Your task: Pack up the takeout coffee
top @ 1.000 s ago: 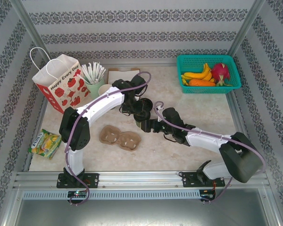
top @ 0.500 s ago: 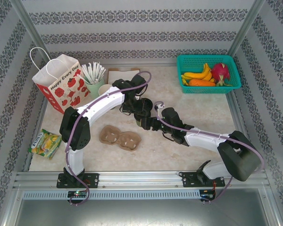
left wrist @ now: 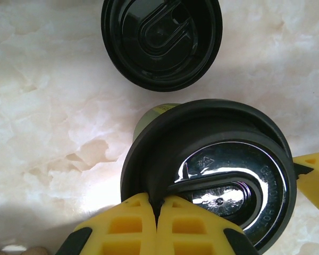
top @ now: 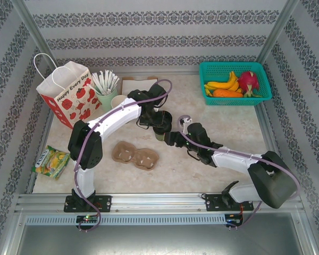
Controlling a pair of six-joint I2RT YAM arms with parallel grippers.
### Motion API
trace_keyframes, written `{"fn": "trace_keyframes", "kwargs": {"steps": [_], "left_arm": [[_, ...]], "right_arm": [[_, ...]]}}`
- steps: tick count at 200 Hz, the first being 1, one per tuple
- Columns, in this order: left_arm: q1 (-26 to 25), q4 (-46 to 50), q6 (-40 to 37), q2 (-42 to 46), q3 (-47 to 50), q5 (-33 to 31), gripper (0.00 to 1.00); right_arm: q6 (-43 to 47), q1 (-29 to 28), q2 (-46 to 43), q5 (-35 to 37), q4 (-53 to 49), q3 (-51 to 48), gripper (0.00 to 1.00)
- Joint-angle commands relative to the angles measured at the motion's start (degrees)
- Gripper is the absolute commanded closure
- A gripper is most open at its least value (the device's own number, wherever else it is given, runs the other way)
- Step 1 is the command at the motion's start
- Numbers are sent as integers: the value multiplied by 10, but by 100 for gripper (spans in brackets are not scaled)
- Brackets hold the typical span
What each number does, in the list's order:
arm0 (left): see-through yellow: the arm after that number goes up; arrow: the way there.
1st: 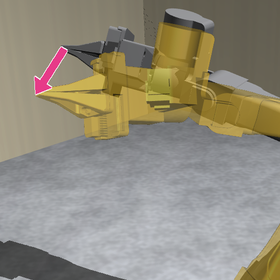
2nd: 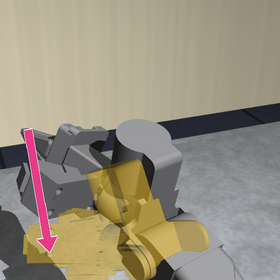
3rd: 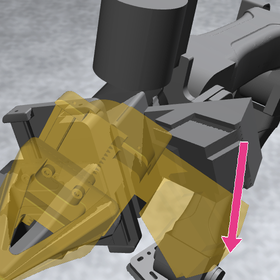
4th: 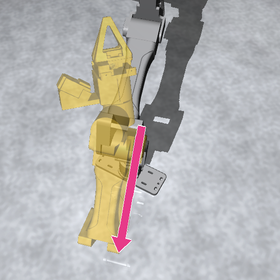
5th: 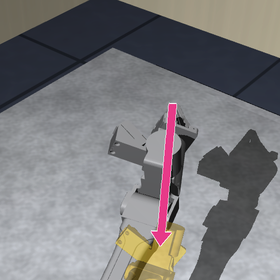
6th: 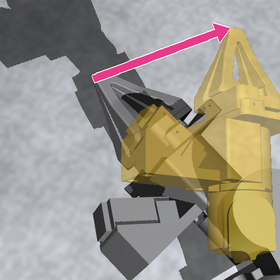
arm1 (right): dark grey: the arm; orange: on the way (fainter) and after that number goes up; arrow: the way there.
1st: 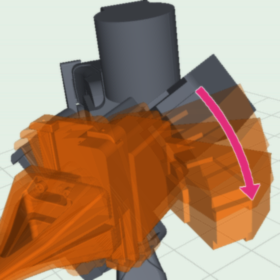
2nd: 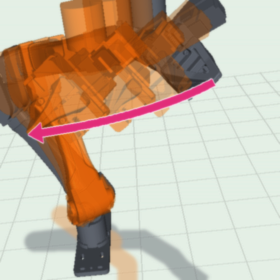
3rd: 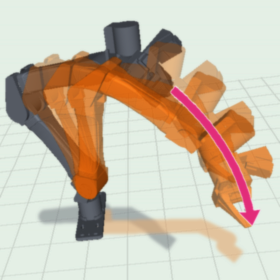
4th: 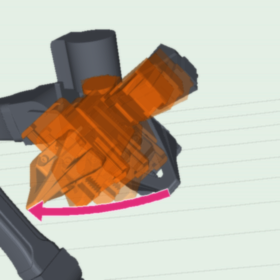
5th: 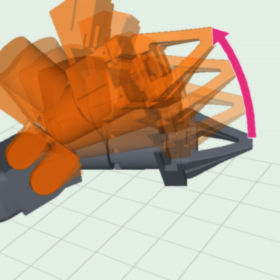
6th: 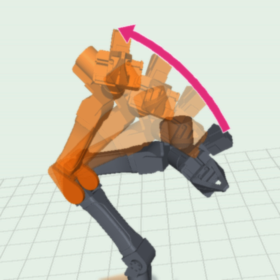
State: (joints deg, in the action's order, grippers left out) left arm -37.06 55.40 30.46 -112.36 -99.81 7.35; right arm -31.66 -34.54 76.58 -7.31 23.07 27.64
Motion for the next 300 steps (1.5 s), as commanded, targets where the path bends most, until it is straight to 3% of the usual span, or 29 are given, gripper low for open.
{"fn": "trace_keyframes", "kwargs": {"steps": [1,44,94,123,163,204,300], "left_arm": [[-16,63,-23,-61,34,-2,100],[-16,75,-10,-61,15,-5,100],[-16,72,15,-41,-23,-3,91],[-16,69,18,-41,-41,4,87],[-16,64,21,-41,-58,14,84],[-16,56,22,-25,-60,18,79],[-13,36,29,17,-56,-3,73]], "right_arm": [[8,31,6,65,-89,-23,24],[-6,56,-31,0,-86,-23,22],[-64,85,-109,-76,-92,7,5],[-137,116,-82,-129,-126,44,8],[-157,120,-33,-208,-116,80,14],[-161,119,-1,-219,-134,108,16],[-147,119,18,-209,-154,131,5]]}}
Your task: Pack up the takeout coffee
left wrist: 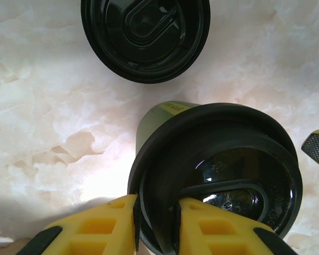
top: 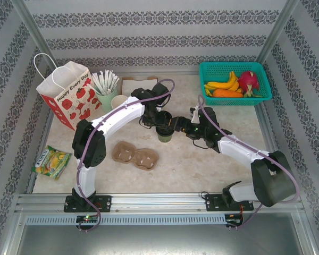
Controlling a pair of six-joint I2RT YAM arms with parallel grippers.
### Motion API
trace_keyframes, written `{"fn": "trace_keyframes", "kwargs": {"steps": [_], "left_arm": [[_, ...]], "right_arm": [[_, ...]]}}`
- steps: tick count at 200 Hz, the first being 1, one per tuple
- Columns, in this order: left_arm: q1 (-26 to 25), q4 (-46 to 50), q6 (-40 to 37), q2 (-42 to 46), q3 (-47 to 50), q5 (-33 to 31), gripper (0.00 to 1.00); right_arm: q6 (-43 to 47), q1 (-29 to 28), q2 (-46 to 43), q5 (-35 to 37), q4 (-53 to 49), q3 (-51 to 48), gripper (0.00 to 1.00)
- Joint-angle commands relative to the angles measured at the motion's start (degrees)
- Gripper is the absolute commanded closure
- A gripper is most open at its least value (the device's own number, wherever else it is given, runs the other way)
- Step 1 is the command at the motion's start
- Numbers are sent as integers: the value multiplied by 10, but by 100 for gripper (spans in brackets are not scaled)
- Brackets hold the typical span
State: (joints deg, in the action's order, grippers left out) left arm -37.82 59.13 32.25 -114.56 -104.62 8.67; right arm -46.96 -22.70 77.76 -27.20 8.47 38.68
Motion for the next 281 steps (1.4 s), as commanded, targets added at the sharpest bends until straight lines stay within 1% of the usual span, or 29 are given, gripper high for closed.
{"fn": "trace_keyframes", "kwargs": {"steps": [1,18,22,34,47,57,65,71,79,81,84,104,129,155,197,281], "left_arm": [[-5,-2,11,40,-7,-17,73],[-2,-14,15,54,5,-22,72],[-1,-18,16,57,7,-21,70],[0,-25,19,67,15,-26,68],[2,-30,25,78,27,-44,64],[5,-31,35,88,41,-73,49],[8,-30,47,96,54,-98,34],[11,-31,57,103,65,-116,22],[16,-33,71,113,84,-139,9],[17,-35,75,116,89,-143,3],[18,-39,79,120,96,-149,0],[33,-59,105,140,143,-152,0],[42,-66,132,144,175,-159,0],[47,-82,145,144,200,-151,0],[52,-98,145,127,213,-110,0],[52,-110,147,111,224,-84,0]], "right_arm": [[6,0,6,-10,-9,21,5],[6,0,6,-8,-11,22,3],[7,0,6,-8,-13,23,3],[8,0,6,-7,-16,23,2],[12,-2,5,-2,-22,25,2],[18,-5,4,8,-35,30,2],[26,-10,3,22,-52,37,2],[31,-15,3,31,-63,42,2],[46,-23,4,49,-86,53,2],[50,-26,3,53,-92,57,2],[56,-30,5,59,-101,61,2],[98,-60,21,91,-159,103,2],[127,-92,47,141,-215,150,2],[146,-110,74,174,-259,187,2],[163,-124,104,188,-299,225,2],[168,-137,131,189,-316,247,2]]}}
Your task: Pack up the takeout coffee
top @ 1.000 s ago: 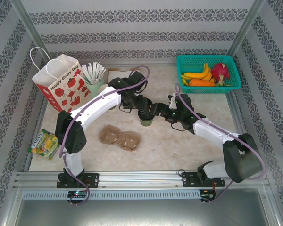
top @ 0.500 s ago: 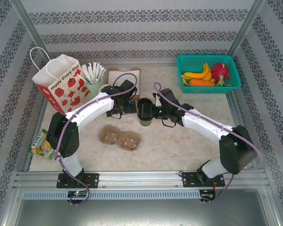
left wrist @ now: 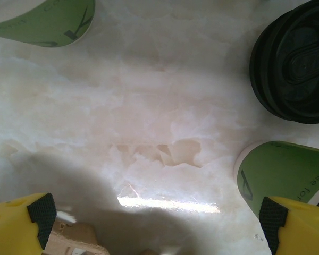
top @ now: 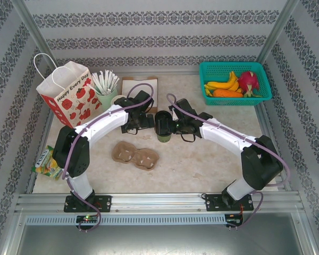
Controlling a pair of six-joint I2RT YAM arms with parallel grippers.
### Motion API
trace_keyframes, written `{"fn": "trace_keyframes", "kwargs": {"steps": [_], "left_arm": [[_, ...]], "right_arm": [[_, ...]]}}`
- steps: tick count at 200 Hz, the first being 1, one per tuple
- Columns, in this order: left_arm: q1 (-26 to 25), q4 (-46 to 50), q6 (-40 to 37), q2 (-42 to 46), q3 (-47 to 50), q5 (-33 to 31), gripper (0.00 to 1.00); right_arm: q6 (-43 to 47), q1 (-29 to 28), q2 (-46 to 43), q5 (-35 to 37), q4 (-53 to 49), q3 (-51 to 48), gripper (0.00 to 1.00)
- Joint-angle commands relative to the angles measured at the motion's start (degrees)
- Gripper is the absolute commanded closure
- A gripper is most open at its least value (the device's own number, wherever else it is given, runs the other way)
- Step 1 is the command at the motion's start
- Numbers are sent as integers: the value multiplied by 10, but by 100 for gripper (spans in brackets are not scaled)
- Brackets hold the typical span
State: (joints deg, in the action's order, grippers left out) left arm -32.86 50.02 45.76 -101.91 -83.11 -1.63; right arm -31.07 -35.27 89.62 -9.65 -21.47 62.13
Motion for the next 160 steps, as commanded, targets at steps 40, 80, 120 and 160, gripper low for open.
{"fn": "trace_keyframes", "kwargs": {"steps": [40,80,120,160], "left_arm": [[2,-23,15,-17,13,26,0],[3,-24,14,-20,13,31,0],[2,-32,14,-22,17,43,1],[3,-33,14,-25,22,45,0]], "right_arm": [[7,-11,-6,-4,7,4,2],[16,-11,-3,-7,7,5,2],[14,-11,16,-17,15,2,2],[11,-11,27,-1,21,-16,11]]}}
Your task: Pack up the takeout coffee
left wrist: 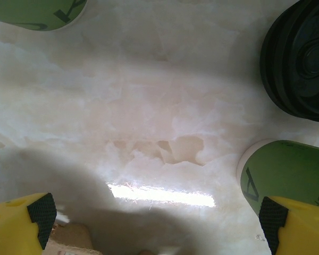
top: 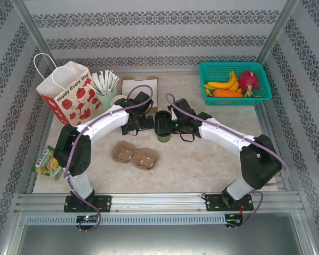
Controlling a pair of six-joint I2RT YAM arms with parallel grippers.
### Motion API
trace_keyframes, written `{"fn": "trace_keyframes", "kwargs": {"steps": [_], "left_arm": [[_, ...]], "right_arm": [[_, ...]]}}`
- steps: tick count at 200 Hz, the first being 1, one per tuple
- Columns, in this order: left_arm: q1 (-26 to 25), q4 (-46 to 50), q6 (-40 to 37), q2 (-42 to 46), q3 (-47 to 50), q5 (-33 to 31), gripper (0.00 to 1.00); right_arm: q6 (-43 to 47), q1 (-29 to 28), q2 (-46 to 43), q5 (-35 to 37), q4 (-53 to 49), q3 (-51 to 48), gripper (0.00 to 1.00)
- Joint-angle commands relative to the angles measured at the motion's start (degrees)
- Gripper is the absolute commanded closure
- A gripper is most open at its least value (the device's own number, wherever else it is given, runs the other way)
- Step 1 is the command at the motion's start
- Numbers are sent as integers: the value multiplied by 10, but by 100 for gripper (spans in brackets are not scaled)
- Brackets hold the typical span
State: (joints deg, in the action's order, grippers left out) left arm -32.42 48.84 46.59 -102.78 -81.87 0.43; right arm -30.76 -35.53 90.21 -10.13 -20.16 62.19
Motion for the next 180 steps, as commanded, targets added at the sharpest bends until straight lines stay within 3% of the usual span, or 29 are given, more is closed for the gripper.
{"fn": "trace_keyframes", "kwargs": {"steps": [1,25,60,122,180], "left_arm": [[-2,-21,5,-16,9,25,0],[-2,-18,4,-16,4,28,0],[-2,-12,2,-10,-11,23,0],[-2,-2,-3,-12,-20,18,0],[-2,-9,-1,-17,-17,30,0]], "right_arm": [[8,-9,22,4,8,-17,11],[5,-9,10,-4,13,-25,13],[-2,-5,-26,-9,26,-29,2],[-5,-2,-55,-32,85,-65,2],[17,-2,-10,-2,64,-56,3]]}}
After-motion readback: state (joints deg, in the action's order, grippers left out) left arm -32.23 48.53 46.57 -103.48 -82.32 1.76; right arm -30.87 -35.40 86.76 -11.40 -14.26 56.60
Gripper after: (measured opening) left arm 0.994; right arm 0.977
